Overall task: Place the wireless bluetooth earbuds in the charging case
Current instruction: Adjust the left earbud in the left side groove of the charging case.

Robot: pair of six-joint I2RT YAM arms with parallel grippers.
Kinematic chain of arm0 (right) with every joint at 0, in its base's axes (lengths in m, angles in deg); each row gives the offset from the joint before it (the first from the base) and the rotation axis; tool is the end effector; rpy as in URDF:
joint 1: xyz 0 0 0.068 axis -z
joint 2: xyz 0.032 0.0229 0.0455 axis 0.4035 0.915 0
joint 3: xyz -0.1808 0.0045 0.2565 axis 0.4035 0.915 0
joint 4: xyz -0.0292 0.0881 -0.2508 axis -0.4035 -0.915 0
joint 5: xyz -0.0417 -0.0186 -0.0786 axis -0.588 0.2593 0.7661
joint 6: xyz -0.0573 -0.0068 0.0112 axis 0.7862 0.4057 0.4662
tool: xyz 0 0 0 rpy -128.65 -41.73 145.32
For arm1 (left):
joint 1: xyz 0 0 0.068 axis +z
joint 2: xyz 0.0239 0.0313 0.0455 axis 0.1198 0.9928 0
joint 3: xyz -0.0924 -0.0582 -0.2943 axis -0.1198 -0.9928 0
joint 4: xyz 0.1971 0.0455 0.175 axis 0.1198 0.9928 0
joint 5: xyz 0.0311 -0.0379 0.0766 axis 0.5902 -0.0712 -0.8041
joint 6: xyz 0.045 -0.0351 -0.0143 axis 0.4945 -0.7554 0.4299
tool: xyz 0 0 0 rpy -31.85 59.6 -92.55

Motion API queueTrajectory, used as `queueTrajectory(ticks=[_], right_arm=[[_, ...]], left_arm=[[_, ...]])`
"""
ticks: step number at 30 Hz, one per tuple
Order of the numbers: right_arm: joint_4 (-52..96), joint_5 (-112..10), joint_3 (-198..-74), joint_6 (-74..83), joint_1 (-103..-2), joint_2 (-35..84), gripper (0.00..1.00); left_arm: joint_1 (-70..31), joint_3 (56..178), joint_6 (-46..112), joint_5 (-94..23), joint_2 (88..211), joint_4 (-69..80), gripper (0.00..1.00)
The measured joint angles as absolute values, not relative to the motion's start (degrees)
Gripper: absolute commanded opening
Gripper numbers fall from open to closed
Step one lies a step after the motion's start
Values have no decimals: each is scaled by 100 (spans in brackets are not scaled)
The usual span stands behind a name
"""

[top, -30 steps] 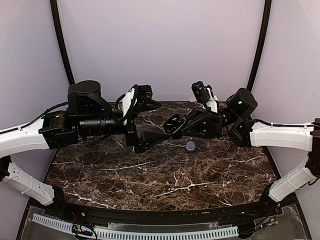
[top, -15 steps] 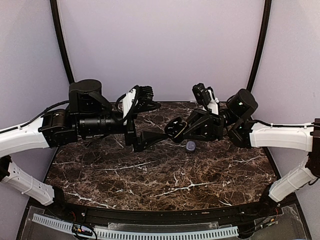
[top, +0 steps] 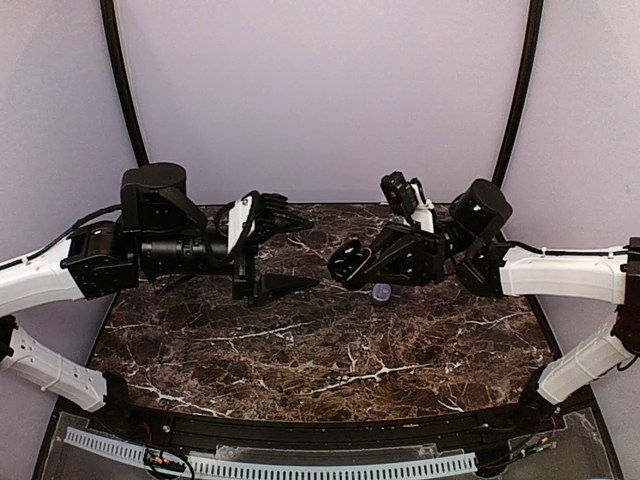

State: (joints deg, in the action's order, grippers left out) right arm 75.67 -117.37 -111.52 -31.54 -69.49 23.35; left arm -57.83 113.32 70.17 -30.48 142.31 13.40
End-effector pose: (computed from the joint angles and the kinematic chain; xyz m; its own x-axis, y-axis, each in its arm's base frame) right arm 0.1770 0.2400 0.3797 -0.3442 -0.0827 -0.9352 -0.7884 -0.5155 0.3358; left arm 0.1079 -0.2512 0.4472 0.3876 0.1758 -0.9049 0.8983 0.1486 0.4136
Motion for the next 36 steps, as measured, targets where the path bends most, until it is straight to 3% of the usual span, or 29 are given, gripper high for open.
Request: queueTrajectory(ticks=[2, 6, 12, 20, 36], right_arm=[[7578, -11726, -11078, -3213, -6938, 2311, 0], [7677, -11719, -10909, -3416, -6888, 2280, 0], [7646, -11698, -10641, -3567, -6872, 2186, 0], [7288, -11656, -10477, -3478, -6874, 2075, 0], [6328, -11562, -10514, -2973, -6997, 2071, 0]], left_arm=[[-5783, 11128, 7303, -3050, 13927, 1351, 74], [-5790, 11037, 7896, -2956, 13457, 1539, 60], [-6133, 11203, 8658, -2847, 13542, 2134, 42], [-6511, 12033, 9083, -3009, 14473, 2938, 37], [-6607, 12230, 9489, -3398, 14784, 3277, 27]])
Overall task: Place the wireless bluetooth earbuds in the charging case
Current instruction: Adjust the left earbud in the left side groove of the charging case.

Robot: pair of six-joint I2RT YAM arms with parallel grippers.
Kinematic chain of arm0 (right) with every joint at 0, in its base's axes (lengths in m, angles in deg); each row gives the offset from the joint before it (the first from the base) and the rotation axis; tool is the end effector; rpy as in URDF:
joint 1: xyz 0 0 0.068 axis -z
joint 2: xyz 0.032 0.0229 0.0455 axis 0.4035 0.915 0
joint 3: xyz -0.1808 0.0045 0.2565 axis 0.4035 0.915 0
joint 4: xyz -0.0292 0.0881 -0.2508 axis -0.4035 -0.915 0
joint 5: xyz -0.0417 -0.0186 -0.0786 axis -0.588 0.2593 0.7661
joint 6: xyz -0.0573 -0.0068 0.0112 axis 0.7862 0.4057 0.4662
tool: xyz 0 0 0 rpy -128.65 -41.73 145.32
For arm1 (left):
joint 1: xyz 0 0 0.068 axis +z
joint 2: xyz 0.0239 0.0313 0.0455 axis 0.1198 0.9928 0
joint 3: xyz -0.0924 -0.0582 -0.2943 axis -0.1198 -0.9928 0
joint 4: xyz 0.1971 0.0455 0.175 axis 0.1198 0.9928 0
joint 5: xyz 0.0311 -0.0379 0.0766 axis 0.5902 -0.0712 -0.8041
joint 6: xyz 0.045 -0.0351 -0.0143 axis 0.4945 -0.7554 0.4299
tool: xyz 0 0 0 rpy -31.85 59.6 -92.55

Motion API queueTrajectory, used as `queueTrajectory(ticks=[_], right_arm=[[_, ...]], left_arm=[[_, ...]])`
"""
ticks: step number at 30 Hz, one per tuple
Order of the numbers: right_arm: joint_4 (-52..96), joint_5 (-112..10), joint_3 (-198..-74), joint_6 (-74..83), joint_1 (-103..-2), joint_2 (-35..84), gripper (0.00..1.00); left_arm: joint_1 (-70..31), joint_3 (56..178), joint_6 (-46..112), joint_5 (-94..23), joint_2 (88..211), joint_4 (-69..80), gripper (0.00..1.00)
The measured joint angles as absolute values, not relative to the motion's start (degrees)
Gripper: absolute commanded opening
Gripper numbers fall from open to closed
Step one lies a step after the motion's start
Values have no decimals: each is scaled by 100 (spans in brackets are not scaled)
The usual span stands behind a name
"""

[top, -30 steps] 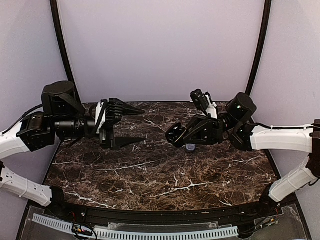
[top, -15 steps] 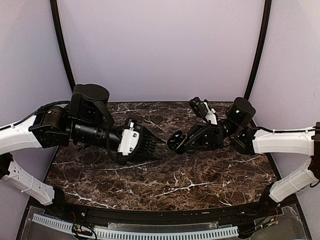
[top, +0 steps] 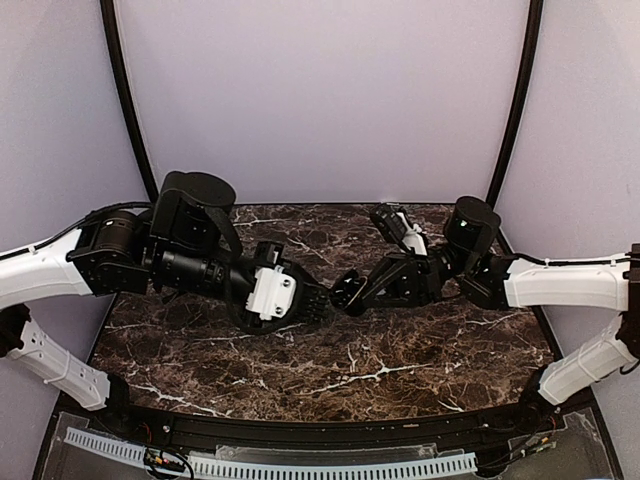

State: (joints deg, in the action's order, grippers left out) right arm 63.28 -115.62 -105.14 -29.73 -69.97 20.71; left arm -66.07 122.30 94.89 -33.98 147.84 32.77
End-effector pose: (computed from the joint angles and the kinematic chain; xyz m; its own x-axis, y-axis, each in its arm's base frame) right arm 0.1676 0.2331 0.3379 -0.5029 -0.2334 -0.8322 -0.7216 -0.4167 0.5529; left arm 0.0781 -0.2793 0.4405 0.6949 0.3333 -0.6372 0.7111 -0.1864 0.6780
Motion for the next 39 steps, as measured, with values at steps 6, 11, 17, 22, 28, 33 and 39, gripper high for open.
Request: queueTrajectory(ticks=[6, 11, 17, 22, 28, 33, 39], right_arm=[[6197, -11556, -10579, -2938, -7032, 2090, 0], [6118, -11558, -10608, -2909, -7078, 2149, 0], [5919, -11553, -10684, -2804, -7124, 2210, 0], [5838, -11556, -10732, -2780, -7154, 2241, 0], [5699, -11553, -10780, -2695, -7178, 2278, 0], [5497, -11545, -10783, -2608, -7187, 2287, 0], [5113, -11521, -10885, -2354, -7202, 2293, 0]], left_arm=[[-6662, 12230, 9611, -3481, 14875, 3334, 25], [-6692, 12230, 9684, -3603, 14937, 3349, 23], [-6705, 12228, 9773, -3721, 14963, 3360, 18], [-6729, 12228, 9852, -3822, 14972, 3373, 17], [-6775, 12199, 9981, -3986, 14972, 3414, 17], [-6804, 12105, 10088, -4167, 14974, 3410, 13], [-6819, 12092, 10153, -4239, 14974, 3419, 8]])
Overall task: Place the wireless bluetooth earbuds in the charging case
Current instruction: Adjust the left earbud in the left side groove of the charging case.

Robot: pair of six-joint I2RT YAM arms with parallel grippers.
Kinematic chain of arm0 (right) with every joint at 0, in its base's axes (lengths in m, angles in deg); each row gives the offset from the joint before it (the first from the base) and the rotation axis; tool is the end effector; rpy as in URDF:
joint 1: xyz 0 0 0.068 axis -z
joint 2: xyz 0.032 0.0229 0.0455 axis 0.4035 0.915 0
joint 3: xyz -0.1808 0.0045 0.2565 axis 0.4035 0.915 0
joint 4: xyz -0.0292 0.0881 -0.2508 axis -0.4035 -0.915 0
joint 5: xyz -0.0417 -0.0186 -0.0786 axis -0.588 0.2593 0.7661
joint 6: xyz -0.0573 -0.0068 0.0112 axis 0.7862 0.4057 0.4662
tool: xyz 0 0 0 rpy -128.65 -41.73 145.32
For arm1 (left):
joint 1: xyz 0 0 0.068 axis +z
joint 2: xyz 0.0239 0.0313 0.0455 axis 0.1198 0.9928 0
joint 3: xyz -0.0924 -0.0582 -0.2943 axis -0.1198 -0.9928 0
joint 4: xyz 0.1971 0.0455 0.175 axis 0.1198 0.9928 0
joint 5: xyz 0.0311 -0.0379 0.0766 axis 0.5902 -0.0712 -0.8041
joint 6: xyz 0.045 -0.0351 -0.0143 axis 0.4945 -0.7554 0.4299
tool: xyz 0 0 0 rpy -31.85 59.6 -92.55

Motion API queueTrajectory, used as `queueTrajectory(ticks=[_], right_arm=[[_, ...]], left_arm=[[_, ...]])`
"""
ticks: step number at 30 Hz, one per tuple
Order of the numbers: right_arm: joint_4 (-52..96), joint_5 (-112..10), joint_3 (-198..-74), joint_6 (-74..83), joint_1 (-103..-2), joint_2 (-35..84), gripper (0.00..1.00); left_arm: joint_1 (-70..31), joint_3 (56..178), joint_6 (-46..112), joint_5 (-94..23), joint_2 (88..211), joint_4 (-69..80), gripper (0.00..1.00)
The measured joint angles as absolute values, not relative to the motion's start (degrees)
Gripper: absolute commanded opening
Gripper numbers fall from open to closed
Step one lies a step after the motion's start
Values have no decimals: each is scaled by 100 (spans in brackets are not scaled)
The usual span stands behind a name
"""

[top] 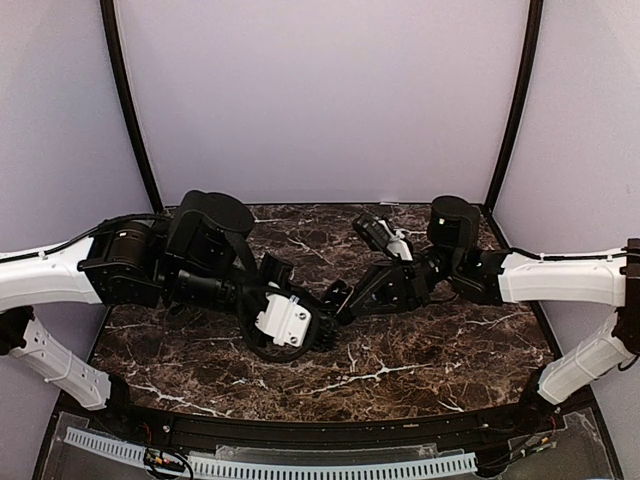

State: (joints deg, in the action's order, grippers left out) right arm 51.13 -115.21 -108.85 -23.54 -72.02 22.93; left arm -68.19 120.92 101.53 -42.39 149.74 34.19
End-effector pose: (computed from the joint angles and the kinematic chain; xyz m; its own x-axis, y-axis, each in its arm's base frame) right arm 0.1690 0.2499 0.3304 -0.5216 -0.3154 -0.7927 -0.6919 -0.3873 0.6094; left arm 0.0764 -0.2904 0.4199 0.7549 0.4336 -0.4921 0.6218 -0.2344 0.7473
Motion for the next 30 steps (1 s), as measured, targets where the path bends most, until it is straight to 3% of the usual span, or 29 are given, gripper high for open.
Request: queueTrajectory(ticks=[13, 22, 30], right_arm=[[3812, -11212, -11266, -1283, -7242, 2274, 0], [3399, -11027, -11351, -866, -7290, 2180, 0], [3222, -10922, -11399, -680, -7325, 2165, 0]], left_arm=[[-6830, 12088, 10164, -4425, 14972, 3576, 5], [-6841, 12086, 9990, -4598, 14974, 3570, 20], [-6841, 12086, 9887, -4646, 14978, 3543, 25]])
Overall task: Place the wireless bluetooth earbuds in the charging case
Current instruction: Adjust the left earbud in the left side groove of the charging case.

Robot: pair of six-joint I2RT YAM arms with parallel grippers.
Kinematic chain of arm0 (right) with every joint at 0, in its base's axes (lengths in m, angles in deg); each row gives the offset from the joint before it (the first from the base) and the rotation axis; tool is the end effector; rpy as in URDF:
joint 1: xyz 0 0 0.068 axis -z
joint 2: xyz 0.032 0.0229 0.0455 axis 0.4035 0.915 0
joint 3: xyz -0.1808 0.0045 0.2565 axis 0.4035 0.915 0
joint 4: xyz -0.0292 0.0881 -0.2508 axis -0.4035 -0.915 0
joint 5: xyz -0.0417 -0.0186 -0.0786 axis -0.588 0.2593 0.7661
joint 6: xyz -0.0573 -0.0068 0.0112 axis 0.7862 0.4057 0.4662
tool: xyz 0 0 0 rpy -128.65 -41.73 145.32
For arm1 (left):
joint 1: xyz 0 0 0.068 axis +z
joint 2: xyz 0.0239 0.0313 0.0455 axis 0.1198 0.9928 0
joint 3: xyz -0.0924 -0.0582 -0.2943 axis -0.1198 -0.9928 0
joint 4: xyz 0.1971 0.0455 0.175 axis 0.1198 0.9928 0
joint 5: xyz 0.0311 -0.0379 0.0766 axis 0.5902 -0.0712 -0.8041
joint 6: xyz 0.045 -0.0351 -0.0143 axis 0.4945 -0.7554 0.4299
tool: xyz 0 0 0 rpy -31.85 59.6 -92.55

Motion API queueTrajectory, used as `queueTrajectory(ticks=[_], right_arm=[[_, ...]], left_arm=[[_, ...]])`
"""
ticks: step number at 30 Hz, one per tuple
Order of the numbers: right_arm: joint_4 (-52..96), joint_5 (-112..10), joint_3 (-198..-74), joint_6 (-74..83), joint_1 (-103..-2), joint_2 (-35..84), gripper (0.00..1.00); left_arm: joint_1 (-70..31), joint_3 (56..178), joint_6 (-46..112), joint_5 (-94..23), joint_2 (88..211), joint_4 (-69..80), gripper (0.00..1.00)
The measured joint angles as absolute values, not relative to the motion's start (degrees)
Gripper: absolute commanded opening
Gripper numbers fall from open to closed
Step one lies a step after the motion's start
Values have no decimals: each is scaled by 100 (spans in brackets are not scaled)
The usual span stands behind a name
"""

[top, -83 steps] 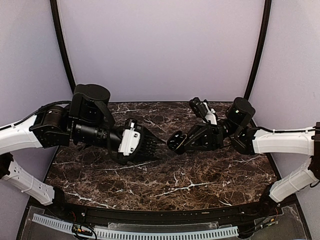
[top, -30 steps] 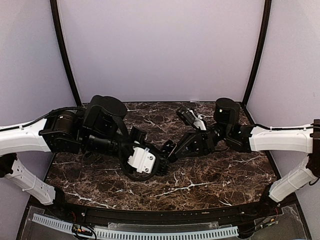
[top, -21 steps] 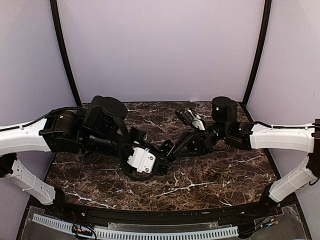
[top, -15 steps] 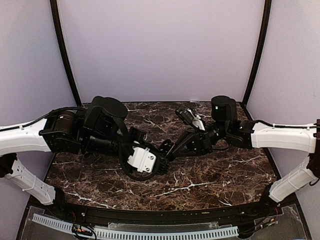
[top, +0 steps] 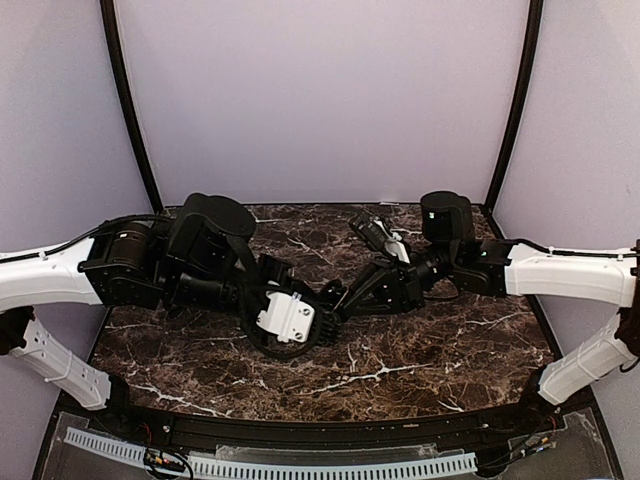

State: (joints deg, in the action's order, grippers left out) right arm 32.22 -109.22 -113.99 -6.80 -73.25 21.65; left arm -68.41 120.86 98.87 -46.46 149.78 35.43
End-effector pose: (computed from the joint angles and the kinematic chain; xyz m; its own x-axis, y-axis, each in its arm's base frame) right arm 0.1659 0.2537 0.3373 -0.4377 -0.3162 -0.8417 -0.7869 -0.3181 0.5288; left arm 0.0779 -0.2890 0.4171 0.7101 0.5024 -0.4934 0.6499 -0.1978 0.7339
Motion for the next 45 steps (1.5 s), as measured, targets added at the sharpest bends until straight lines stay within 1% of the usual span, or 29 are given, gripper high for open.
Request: queueTrajectory(ticks=[3, 8, 10, 14, 24, 32, 45], right_arm=[[3196, -10917, -11403, -643, -7331, 2165, 0], [3152, -10887, -11403, -544, -7344, 2165, 0], [3137, -10874, -11406, -509, -7353, 2162, 0], [3113, -10856, -11421, -466, -7360, 2162, 0], [3041, -10828, -11440, -444, -7390, 2162, 0], [2938, -10692, -11467, -335, -7397, 2145, 0], [2647, -10047, -11467, 37, -7395, 1775, 0]], left_arm=[[-6841, 12086, 9878, -4646, 14978, 3530, 28], [-6841, 12086, 9802, -4637, 14978, 3526, 29], [-6841, 12088, 9769, -4637, 14978, 3528, 22], [-6843, 12110, 9721, -4582, 14978, 3629, 12], [-6843, 12156, 9837, -4464, 14989, 3768, 5], [-6850, 12164, 9743, -4650, 15011, 3799, 4], [-6863, 12429, 9152, -5070, 15199, 3841, 3]])
